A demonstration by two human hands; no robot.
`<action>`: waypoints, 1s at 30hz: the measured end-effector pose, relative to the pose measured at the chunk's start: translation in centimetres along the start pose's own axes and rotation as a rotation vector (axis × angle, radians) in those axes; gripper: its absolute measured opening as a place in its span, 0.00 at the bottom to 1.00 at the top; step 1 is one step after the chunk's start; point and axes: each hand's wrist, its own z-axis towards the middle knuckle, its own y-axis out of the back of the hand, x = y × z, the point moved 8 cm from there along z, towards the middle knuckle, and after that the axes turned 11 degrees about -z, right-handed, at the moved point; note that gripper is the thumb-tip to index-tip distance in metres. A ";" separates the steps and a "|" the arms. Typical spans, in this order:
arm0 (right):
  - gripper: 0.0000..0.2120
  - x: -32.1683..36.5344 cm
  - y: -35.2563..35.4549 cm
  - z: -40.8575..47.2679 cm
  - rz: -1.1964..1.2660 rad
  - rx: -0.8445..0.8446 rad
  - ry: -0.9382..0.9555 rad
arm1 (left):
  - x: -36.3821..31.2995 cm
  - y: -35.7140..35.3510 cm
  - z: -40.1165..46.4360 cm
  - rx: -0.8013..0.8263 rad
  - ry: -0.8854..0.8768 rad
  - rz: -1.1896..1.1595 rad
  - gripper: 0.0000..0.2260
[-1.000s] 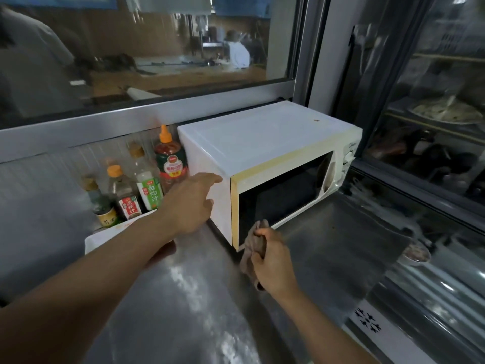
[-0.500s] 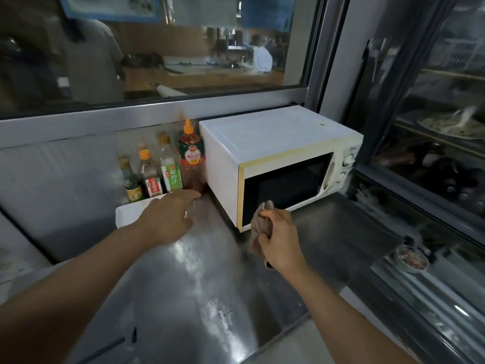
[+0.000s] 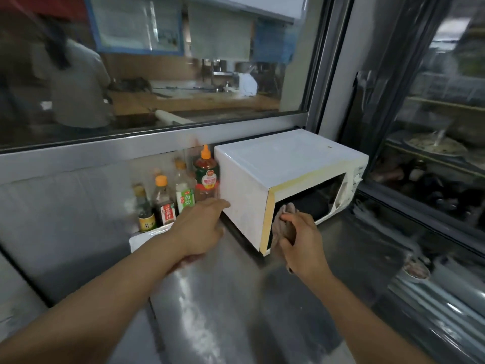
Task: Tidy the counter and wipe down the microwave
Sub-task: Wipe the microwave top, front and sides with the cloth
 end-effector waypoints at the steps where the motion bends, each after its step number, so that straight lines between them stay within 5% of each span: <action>1: 0.22 0.3 -0.1 0.0 -0.007 -0.014 -0.016 | 0.6 0.3 0.2 0.006 -0.017 0.006 0.27; 13: 0.18 6.0 -2.3 1.3 -0.268 -0.295 -0.163 | 10.0 1.9 4.5 0.137 -0.207 -0.034 0.25; 23: 0.15 6.0 -4.8 9.5 -0.764 -0.287 0.204 | 8.3 -0.1 10.0 0.076 -0.380 0.004 0.27; 30: 0.25 1.8 -9.7 9.0 -1.124 -0.414 0.423 | 8.4 -1.5 15.2 0.026 -0.411 0.073 0.31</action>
